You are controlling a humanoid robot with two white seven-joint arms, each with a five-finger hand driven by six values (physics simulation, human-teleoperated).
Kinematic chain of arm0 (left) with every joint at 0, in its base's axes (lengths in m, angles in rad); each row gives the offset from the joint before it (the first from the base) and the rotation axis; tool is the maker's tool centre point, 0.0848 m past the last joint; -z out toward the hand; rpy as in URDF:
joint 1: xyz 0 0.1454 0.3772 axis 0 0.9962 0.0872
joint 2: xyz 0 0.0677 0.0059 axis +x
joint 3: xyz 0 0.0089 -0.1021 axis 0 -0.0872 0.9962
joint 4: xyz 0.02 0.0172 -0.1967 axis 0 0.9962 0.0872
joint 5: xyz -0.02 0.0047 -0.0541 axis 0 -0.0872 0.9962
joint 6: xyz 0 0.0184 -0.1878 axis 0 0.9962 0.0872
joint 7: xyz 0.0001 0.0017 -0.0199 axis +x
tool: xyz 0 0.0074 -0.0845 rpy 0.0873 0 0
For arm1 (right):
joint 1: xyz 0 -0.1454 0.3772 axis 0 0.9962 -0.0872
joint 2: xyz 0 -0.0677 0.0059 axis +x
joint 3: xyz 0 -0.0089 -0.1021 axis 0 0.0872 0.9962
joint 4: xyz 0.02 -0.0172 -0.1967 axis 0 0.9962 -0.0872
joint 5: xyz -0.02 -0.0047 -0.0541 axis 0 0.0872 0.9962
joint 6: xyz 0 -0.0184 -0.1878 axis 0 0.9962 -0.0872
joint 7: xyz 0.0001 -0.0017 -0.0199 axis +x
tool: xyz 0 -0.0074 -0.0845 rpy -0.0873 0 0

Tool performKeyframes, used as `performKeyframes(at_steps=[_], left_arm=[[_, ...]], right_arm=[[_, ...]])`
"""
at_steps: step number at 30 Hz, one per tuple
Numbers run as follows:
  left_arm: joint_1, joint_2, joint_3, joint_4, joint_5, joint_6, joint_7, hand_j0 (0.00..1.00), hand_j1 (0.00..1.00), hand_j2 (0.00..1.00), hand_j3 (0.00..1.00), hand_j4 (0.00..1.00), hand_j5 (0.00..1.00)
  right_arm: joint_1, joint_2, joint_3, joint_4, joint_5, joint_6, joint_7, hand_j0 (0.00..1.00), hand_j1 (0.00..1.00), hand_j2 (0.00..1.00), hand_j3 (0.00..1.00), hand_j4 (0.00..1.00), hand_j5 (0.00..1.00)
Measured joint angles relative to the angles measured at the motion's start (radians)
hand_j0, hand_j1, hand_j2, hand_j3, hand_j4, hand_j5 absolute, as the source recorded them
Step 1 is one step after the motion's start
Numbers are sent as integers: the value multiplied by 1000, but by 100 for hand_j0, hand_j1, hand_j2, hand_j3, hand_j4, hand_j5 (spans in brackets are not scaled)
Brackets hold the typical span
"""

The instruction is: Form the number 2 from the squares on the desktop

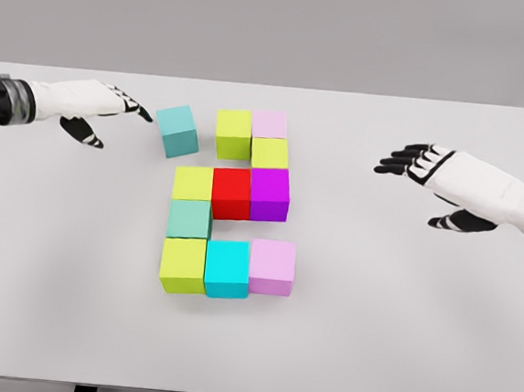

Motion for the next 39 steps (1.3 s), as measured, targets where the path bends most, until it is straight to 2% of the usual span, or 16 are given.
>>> performKeyframes(at_steps=[4, 9, 15, 25, 39], left_arm=[[-6, -8, 0, 19, -2, 0, 0, 87, 87, 87, 87, 87, 87], [-17, -28, 0, 54, -6, 0, 0, 87, 87, 87, 87, 87, 87], [-31, -62, 0, 99, -11, 0, 0, 88, 88, 88, 88, 88, 88], [-38, -91, 1, 117, -17, 0, 0, 88, 88, 88, 88, 88, 88], [-44, -99, 1, 128, -18, 0, 0, 89, 89, 89, 89, 89, 89]], right_arm=[[38, 65, -13, 12, -5, 0, 1, 100, 100, 100, 100, 100, 100], [52, 88, -23, 40, -7, 0, 1, 100, 100, 100, 100, 100, 100], [58, 94, -89, 106, -9, 0, -1, 100, 100, 100, 100, 100, 100], [60, 96, -114, 172, -10, 0, 0, 100, 100, 100, 100, 100, 100], [61, 95, -116, 184, -10, 0, -3, 100, 100, 100, 100, 100, 100]])
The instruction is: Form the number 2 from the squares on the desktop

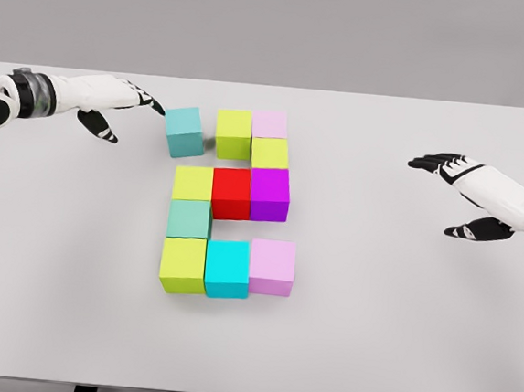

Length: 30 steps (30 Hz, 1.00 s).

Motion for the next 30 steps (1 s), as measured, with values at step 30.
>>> performKeyframes(at_steps=[30], left_arm=[[-3, 1, -2, 25, 3, 0, 1, 69, 69, 69, 69, 69, 69]], right_arm=[[11, 0, 0, -9, -6, 0, -1, 100, 100, 100, 100, 100, 100]])
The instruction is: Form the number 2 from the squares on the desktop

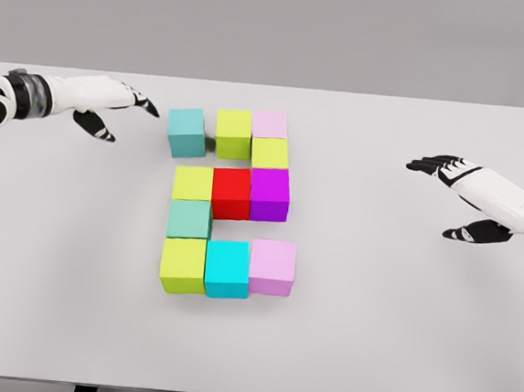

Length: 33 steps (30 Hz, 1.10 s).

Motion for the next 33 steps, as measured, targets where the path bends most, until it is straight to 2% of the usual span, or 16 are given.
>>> performKeyframes(at_steps=[4, 33], left_arm=[[-3, 0, -1, -1, -3, 0, -1, 61, 61, 61, 61, 61, 61], [-9, -34, -2, -16, -27, 0, -1, 64, 64, 64, 64, 64, 64]], right_arm=[[0, 1, 0, 0, 0, 0, 0, 100, 100, 100, 100, 100, 100], [0, 1, 0, 3, -1, 0, 0, 100, 100, 100, 100, 100, 100]])
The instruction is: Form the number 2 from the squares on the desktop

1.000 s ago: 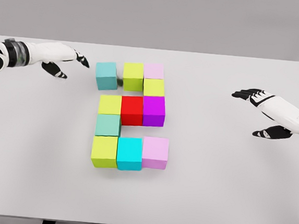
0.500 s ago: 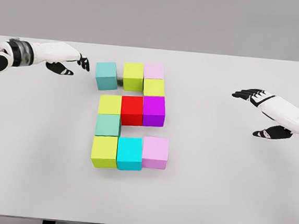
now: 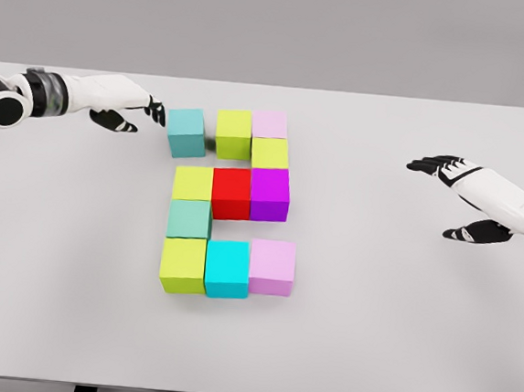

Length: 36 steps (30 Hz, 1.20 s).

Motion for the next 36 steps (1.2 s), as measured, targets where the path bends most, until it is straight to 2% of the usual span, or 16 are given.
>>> performKeyframes(at_steps=[36], left_arm=[[5, -32, 3, 0, -1, 0, -1, 64, 64, 64, 64, 64, 64]], right_arm=[[0, -1, 0, -2, 0, 0, 0, 100, 100, 100, 100, 100, 100]])
